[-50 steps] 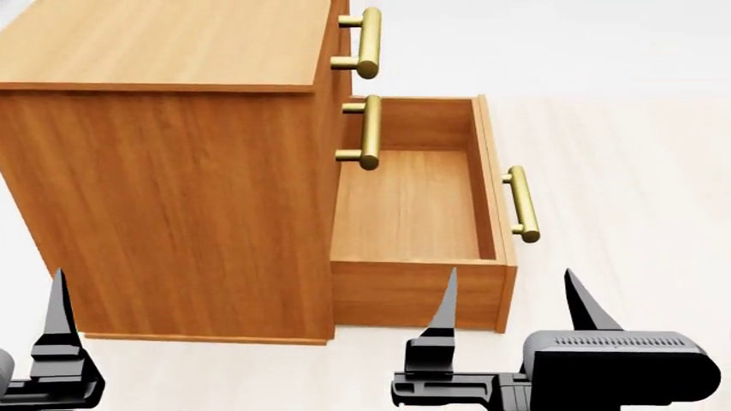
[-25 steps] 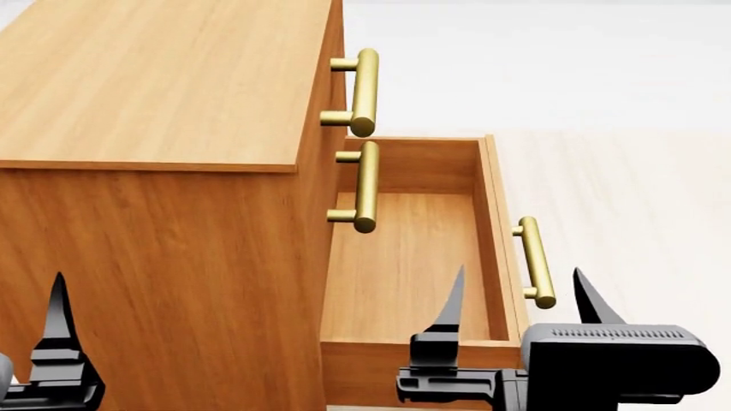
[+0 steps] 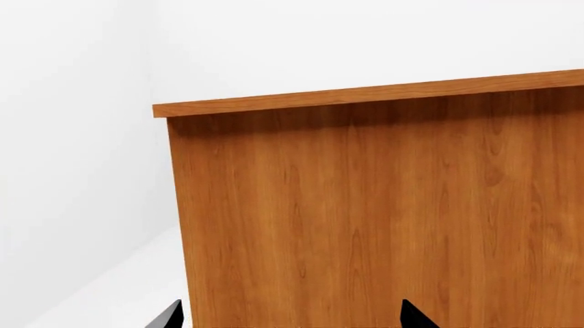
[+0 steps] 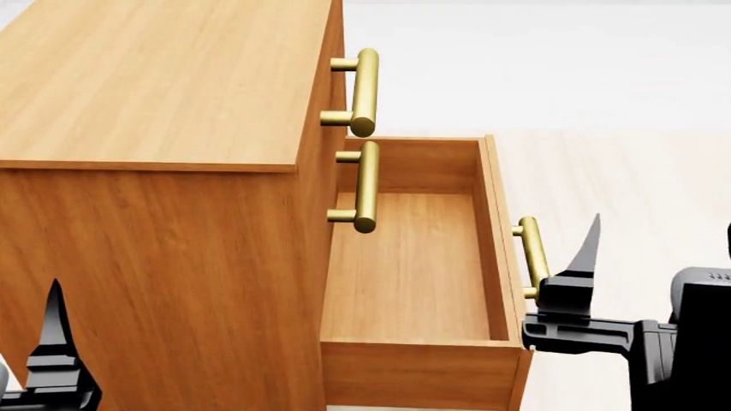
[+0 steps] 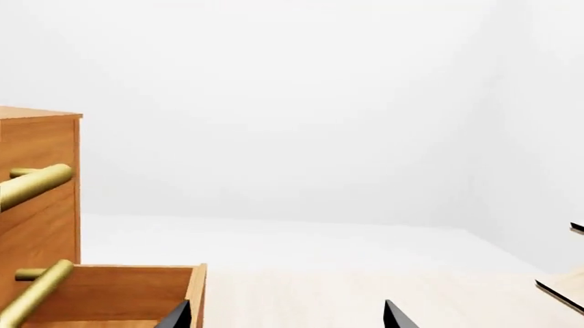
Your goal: Close the bottom drawer of the cabinet.
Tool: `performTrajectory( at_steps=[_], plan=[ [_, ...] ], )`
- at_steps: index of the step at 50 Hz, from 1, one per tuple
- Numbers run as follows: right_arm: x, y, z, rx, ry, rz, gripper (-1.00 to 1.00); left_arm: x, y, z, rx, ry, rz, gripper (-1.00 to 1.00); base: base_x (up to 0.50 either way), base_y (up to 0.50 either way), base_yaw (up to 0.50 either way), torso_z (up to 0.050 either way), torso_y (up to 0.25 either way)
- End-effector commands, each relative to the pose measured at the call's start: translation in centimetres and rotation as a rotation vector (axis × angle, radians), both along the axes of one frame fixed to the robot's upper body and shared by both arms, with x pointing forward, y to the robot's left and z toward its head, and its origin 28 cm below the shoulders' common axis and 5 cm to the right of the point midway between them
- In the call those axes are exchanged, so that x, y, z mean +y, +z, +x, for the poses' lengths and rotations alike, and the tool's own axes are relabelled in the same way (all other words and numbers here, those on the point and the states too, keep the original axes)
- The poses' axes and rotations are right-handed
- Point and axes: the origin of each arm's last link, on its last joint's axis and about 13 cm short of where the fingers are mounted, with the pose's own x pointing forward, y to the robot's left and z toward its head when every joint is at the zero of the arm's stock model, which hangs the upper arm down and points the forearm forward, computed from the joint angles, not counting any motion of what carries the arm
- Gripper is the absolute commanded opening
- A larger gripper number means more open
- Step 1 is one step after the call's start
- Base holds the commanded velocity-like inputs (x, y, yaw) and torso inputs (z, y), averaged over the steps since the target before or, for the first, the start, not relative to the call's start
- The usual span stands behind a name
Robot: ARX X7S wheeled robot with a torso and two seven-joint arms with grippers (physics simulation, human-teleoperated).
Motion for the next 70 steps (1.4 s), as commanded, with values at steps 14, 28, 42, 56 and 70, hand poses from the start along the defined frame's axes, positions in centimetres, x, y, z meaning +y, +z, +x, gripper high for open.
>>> performTrajectory(
  at_steps=[14, 28, 42, 56, 70],
  plan=[
    [-4.9, -7.7, 0.6, 0.113, -0.067, 0.043, 1.00, 0.0, -0.1, 0.0, 0.004, 0.003, -0.004, 1.00, 0.00, 0.00, 0.00, 0.000, 0.000],
    [-4.0, -13.2, 1.2, 0.211, -0.023, 0.051, 1.00, 0.1, -0.4, -0.2, 0.009, 0.003, -0.009, 1.00, 0.00, 0.00, 0.00, 0.000, 0.000],
    [-2.7, -15.6, 1.8, 0.254, 0.030, 0.049, 1.00, 0.2, -0.5, -0.4, 0.009, 0.004, -0.011, 1.00, 0.00, 0.00, 0.00, 0.000, 0.000],
    [-1.4, -15.4, 2.7, 0.263, 0.081, 0.037, 1.00, 0.2, -0.5, -0.5, 0.009, 0.003, -0.011, 1.00, 0.00, 0.00, 0.00, 0.000, 0.000],
    [0.0, -15.1, 4.4, 0.268, 0.118, 0.025, 1.00, 0.3, -0.6, -0.5, 0.009, 0.004, -0.013, 1.00, 0.00, 0.00, 0.00, 0.000, 0.000]
  ],
)
